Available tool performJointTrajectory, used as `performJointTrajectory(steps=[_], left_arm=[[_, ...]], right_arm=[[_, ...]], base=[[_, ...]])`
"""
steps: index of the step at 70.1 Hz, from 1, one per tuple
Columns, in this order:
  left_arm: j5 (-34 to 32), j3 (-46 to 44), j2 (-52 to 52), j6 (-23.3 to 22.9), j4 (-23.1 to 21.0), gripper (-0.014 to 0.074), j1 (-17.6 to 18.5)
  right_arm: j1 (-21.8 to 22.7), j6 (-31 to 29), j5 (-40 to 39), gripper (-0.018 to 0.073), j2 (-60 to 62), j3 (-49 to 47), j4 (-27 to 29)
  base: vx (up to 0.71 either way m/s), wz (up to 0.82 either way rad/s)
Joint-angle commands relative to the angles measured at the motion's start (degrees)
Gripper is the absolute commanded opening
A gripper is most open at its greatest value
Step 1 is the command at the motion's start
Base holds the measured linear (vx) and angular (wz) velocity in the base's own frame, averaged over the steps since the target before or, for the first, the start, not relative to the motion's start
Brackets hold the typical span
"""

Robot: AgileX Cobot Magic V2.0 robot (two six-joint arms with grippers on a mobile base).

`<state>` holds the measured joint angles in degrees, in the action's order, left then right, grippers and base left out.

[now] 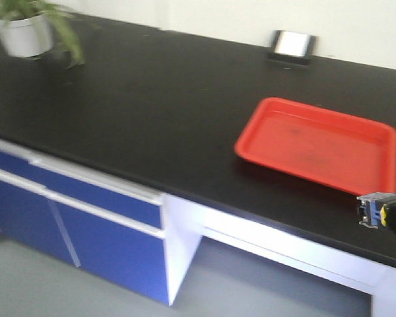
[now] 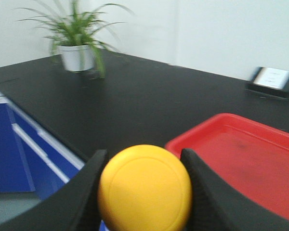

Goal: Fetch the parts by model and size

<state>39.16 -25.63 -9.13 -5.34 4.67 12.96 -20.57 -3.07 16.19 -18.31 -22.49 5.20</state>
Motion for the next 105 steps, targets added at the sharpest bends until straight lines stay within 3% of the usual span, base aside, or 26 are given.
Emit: performJointTrajectory(steps=[1,43,105], left_arm=[[-4.54,-1.46,-0.83,-0.17,-0.07,-0.0006,0.10],[-4.54,-1.46,-0.83,-0.17,-0.07,-0.0006,0.10],[-4.54,-1.46,-0.83,-0.17,-0.07,-0.0006,0.10]], right_arm=[[0.28,-0.47,-4.79,-0.0010,-0.48,-1.64,-0.19],[0.28,-0.47,-4.85,-0.0010,-0.48,-1.64,-0.19],[0.28,-0.47,-4.85,-0.0010,-0.48,-1.64,-0.19]], base=[[0.19,-0.79],[0.18,-0.64],[0.08,-0.08]])
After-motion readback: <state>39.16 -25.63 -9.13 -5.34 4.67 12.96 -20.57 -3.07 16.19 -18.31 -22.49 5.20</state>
